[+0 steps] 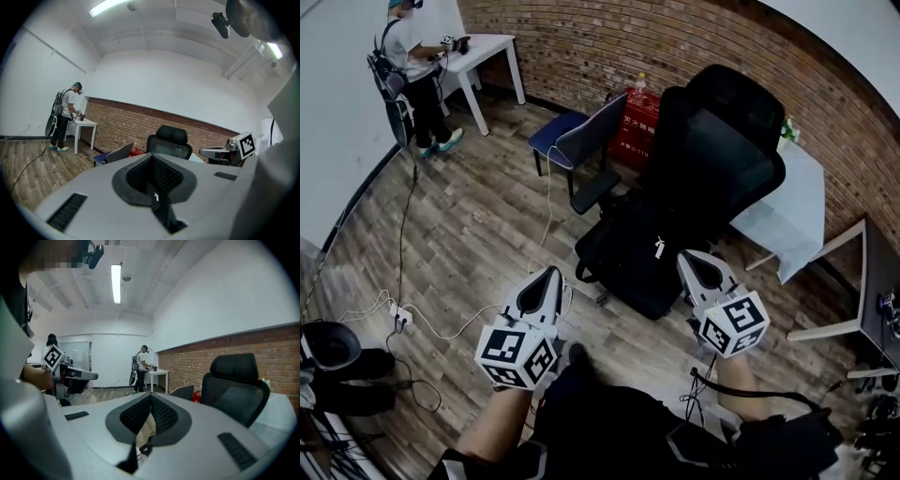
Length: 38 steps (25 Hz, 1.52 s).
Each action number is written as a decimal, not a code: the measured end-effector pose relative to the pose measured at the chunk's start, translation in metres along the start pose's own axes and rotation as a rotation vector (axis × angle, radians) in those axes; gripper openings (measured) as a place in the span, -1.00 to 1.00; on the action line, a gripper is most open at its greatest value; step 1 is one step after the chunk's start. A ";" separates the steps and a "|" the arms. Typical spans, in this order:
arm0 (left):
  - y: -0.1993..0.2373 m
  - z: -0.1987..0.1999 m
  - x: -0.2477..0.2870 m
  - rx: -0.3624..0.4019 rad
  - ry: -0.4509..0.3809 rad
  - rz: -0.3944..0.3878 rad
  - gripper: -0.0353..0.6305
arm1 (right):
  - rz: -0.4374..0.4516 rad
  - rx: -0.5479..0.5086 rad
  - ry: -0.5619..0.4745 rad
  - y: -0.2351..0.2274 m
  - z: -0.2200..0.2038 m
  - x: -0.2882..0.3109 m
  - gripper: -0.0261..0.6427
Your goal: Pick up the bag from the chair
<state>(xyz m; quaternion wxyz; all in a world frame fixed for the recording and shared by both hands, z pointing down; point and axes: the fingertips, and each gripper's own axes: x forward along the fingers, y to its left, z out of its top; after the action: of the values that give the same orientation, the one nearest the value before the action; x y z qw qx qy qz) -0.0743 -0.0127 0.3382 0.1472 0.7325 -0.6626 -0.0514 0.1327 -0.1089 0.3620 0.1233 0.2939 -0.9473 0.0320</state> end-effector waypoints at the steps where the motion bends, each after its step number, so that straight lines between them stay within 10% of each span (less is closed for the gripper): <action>1: 0.009 0.001 0.006 -0.003 0.007 -0.003 -0.86 | 0.007 -0.014 0.014 -0.001 0.000 0.011 -0.89; 11: 0.083 -0.004 0.057 -0.010 0.058 -0.015 -0.86 | 0.082 -0.149 0.165 -0.010 -0.016 0.108 -0.89; 34: 0.139 -0.086 0.091 -0.185 0.156 0.344 -0.86 | 0.747 -0.532 0.572 -0.061 -0.167 0.280 -0.86; 38: 0.150 -0.106 0.089 -0.218 0.168 0.404 -0.86 | 0.834 -0.568 0.649 -0.061 -0.204 0.300 -0.43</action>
<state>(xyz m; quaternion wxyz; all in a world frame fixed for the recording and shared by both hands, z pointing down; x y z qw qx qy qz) -0.1787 -0.0965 0.4923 0.2875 0.5665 -0.7717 -0.0310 -0.0282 -0.2963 0.6339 0.4569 -0.1721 -0.8682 -0.0885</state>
